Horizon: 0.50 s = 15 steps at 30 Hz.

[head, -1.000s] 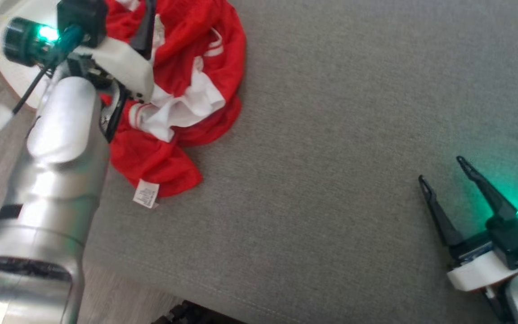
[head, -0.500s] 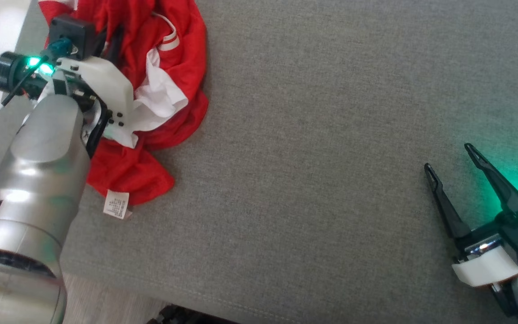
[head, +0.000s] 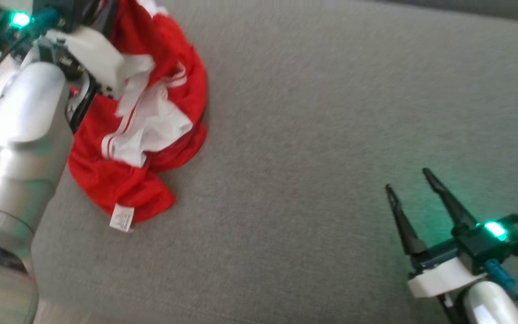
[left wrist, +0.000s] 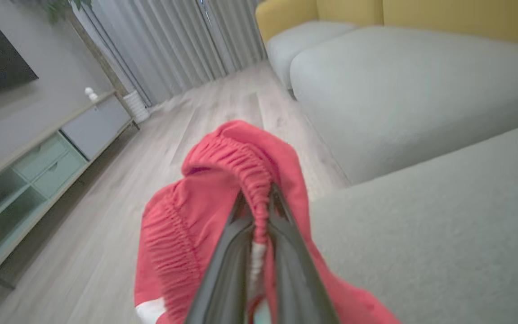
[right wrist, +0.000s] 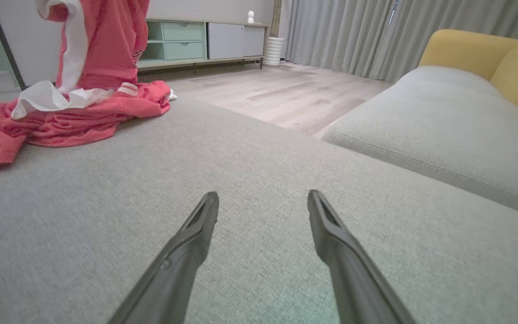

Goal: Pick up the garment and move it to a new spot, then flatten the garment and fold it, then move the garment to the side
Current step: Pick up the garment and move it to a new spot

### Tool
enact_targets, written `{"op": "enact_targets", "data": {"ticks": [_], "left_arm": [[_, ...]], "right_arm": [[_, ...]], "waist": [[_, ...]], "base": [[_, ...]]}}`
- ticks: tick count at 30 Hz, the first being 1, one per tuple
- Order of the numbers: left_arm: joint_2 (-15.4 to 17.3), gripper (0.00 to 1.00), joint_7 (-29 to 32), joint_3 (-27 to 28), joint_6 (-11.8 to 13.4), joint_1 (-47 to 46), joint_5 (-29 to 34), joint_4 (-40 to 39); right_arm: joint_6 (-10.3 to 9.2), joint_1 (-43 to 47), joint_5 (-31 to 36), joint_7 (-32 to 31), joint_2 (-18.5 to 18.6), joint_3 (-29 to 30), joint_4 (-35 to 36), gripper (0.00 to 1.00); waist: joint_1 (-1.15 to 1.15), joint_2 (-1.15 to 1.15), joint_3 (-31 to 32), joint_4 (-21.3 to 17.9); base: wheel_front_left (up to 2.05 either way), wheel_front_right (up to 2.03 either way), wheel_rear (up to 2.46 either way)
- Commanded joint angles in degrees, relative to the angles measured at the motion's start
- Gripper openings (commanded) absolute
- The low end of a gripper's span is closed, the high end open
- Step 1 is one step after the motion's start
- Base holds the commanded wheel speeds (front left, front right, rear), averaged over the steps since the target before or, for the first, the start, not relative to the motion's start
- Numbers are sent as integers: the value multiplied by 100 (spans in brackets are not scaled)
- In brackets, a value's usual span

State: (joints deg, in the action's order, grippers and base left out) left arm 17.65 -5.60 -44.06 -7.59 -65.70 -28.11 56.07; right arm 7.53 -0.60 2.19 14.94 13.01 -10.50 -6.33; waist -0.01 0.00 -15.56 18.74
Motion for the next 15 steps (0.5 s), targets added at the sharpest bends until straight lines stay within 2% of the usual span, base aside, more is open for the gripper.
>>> {"op": "enact_targets", "data": {"ticks": [1,8,15], "left_arm": [[334,0,25,-6,10,-468,-154,-368],[619,0,405,-522,10,-760,-826,-1411],[681,0,572,-606,10,-890,-1451,-2133]], "right_arm": [[-4,12,16,6,-117,-113,103,100],[-4,175,29,6,-637,-184,-16,100],[-4,236,-2,6,-832,-325,-2,100]], "waist": [[1,0,598,-493],[1,0,1257,-1412],[1,0,1463,-2328]], "base": [[0,0,0],[0,0,0],[0,0,0]]}}
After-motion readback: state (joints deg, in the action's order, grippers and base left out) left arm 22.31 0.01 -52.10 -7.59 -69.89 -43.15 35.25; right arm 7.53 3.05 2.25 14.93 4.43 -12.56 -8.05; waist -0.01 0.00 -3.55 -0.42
